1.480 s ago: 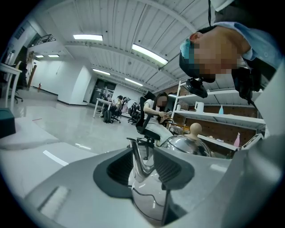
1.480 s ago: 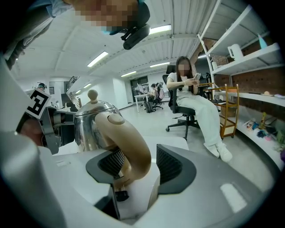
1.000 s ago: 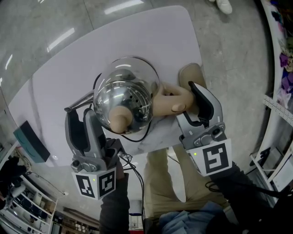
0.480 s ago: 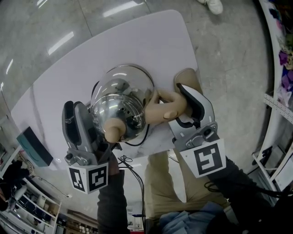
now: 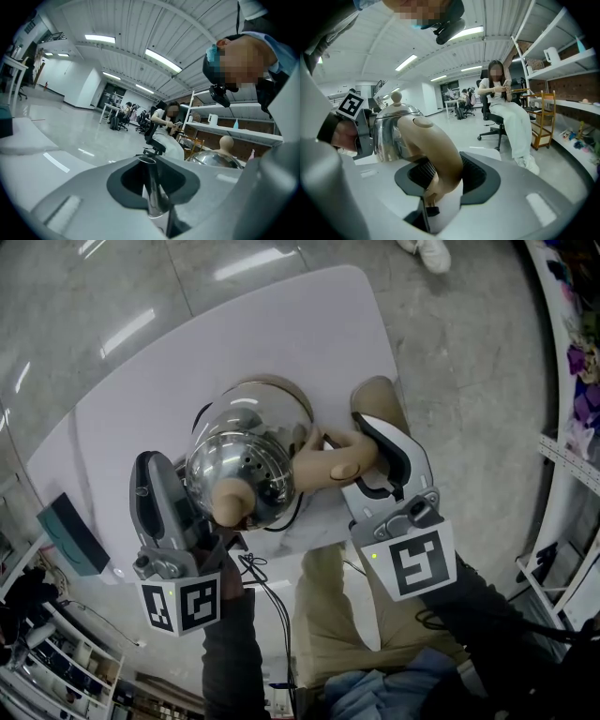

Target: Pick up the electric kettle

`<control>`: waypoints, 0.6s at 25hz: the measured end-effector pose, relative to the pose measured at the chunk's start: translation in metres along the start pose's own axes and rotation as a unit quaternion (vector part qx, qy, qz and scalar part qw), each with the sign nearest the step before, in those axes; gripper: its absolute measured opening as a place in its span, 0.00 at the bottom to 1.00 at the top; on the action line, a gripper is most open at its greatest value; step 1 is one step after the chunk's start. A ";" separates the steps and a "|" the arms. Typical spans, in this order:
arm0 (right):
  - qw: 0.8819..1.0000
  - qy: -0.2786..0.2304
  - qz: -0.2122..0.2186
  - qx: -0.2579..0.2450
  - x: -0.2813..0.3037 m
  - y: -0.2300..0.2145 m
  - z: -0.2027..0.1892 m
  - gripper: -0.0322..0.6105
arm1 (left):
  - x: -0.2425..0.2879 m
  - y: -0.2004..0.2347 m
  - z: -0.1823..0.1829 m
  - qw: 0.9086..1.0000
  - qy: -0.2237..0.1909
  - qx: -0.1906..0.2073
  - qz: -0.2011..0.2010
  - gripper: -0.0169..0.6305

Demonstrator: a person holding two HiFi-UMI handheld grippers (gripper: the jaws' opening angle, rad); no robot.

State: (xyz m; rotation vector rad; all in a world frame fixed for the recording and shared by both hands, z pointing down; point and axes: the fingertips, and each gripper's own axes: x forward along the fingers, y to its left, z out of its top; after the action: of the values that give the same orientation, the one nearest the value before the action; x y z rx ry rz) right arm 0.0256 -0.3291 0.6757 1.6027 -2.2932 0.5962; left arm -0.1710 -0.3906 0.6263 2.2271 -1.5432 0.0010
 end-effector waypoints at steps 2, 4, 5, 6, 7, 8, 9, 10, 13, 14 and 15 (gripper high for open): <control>1.000 -0.007 0.002 0.001 -0.011 0.011 0.013 0.31 | -0.016 -0.002 0.016 1.000 -0.005 0.000 0.003 0.09; 1.000 -0.021 0.005 -0.001 -0.025 0.023 0.034 0.31 | -0.033 -0.009 0.040 1.000 -0.018 0.006 0.007 0.09; 1.000 -0.028 0.007 -0.002 -0.034 0.028 0.047 0.31 | -0.042 -0.014 0.055 1.000 -0.025 0.009 0.009 0.09; 0.999 -0.035 0.008 -0.004 -0.043 0.033 0.061 0.31 | -0.051 -0.020 0.070 0.999 -0.032 0.011 0.012 0.09; 0.999 -0.043 0.010 -0.006 -0.052 0.038 0.077 0.31 | -0.060 -0.026 0.086 0.999 -0.039 0.012 0.014 0.09; 0.999 -0.052 0.012 -0.010 -0.062 0.043 0.094 0.31 | -0.070 -0.032 0.103 0.999 -0.046 0.014 0.016 0.09; 0.998 -0.063 0.015 -0.015 -0.071 0.050 0.113 0.31 | -0.080 -0.037 0.121 0.998 -0.054 0.014 0.018 0.09; 0.997 -0.073 0.017 -0.021 -0.080 0.057 0.132 0.31 | -0.091 -0.042 0.140 0.998 -0.062 0.015 0.019 0.09; 0.995 -0.094 0.025 -0.035 -0.111 0.079 0.189 0.31 | -0.123 -0.059 0.197 0.996 -0.080 0.017 0.026 0.09; 0.994 -0.097 0.027 -0.038 -0.123 0.085 0.205 0.31 | -0.135 -0.066 0.214 0.996 -0.082 0.015 0.031 0.09; 0.994 -0.099 0.029 -0.041 -0.136 0.092 0.220 0.31 | -0.147 -0.073 0.229 0.996 -0.084 0.013 0.034 0.09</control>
State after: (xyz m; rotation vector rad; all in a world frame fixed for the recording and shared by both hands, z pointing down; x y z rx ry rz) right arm -0.0123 -0.2959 0.4064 1.6264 -2.4780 0.3632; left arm -0.2167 -0.3170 0.3582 2.2431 -1.7169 -0.1506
